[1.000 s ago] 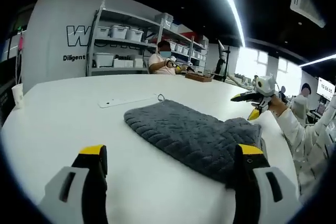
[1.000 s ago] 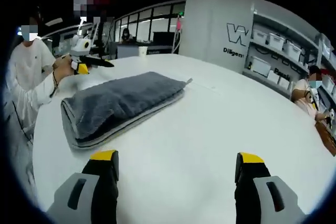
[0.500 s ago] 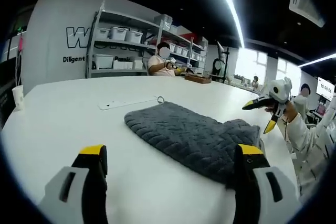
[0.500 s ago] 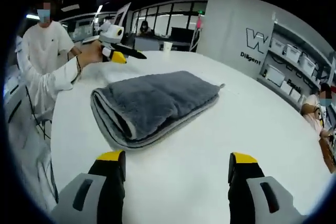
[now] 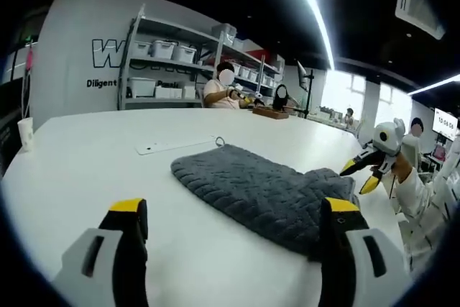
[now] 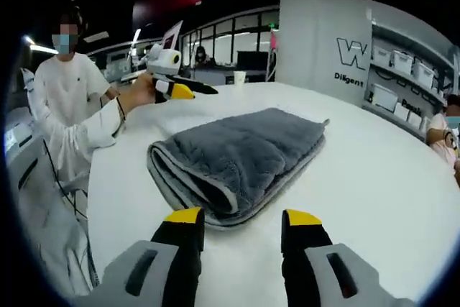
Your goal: Open the folded towel by lifting each exposed corner and separating the folded layers until the towel lies flat within the target outline without major curled edges
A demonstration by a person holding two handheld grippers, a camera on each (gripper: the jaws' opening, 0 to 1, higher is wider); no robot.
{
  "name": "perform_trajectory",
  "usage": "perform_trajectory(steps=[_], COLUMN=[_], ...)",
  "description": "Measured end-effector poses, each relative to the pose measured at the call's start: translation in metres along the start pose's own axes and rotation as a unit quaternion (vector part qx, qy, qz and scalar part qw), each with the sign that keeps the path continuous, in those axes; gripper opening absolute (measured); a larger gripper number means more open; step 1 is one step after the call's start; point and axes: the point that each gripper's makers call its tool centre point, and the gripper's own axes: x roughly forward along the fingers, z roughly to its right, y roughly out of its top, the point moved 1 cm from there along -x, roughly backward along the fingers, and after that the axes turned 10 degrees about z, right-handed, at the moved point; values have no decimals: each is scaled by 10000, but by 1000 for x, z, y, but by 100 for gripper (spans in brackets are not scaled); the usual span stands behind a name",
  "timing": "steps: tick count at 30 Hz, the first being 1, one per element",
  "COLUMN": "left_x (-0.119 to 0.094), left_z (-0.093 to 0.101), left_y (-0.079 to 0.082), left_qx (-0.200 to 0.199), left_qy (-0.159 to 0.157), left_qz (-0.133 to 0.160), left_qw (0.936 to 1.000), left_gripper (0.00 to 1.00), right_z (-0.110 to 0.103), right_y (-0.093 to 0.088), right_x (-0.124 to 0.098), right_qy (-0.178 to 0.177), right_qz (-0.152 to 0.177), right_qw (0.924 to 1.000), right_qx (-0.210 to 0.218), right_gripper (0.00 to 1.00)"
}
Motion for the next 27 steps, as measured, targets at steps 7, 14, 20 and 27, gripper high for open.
perform_trajectory(steps=[7, 14, 20, 27], left_x=[0, 0, 0, 0], left_z=[-1, -1, -1, 1], left_y=[-1, -1, -2, -4], left_qx=[-31, -24, -16, 13], left_qy=[5, -4, -8, -44], left_qz=[-16, -10, -21, -78], left_qw=[10000, 10000, 10000, 10000], left_gripper=[97, 97, 97, 97], right_z=[-4, -12, -17, -22], right_y=[5, 13, 26, 0], right_x=[8, 9, -3, -6], right_qy=[-195, -159, -105, -100], right_qz=[63, 191, 430, -84], right_qw=[9988, 9976, 9980, 9985], right_qx=[-445, -645, -447, -540], right_gripper=[11, 0, 0, 0])
